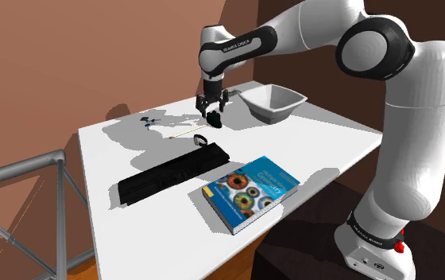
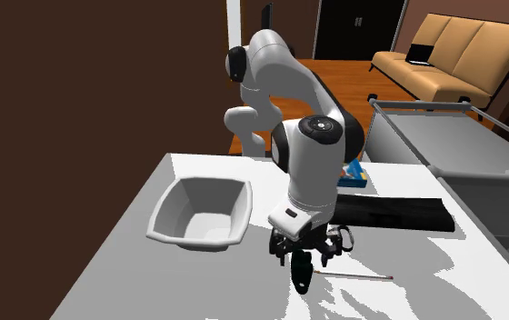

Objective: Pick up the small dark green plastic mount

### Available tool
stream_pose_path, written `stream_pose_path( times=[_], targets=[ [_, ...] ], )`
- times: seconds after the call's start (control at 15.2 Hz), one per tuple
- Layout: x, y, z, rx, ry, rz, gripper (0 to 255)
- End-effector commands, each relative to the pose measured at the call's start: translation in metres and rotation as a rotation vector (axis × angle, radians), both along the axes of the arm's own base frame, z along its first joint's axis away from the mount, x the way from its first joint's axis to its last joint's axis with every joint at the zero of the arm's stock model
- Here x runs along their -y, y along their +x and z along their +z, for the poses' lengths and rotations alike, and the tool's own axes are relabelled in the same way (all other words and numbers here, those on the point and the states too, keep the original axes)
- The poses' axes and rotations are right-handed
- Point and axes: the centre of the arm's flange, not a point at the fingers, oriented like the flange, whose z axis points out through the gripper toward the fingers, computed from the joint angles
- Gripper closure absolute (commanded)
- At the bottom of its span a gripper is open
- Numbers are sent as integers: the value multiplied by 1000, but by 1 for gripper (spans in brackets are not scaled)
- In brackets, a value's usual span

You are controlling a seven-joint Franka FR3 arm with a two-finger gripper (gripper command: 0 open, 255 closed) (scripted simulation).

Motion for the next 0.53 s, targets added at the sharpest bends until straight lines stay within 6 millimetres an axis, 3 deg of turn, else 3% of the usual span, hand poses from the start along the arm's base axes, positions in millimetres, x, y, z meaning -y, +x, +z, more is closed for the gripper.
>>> stream_pose_path(
  times=[0.0, 0.2, 0.26, 0.46],
  targets=[
    [0, 0, -11, 1, 0, 0, 0],
    [0, 0, -14, 1, 0, 0, 0],
    [0, 0, -14, 1, 0, 0, 255],
    [0, 0, -14, 1, 0, 0, 255]
  ],
)
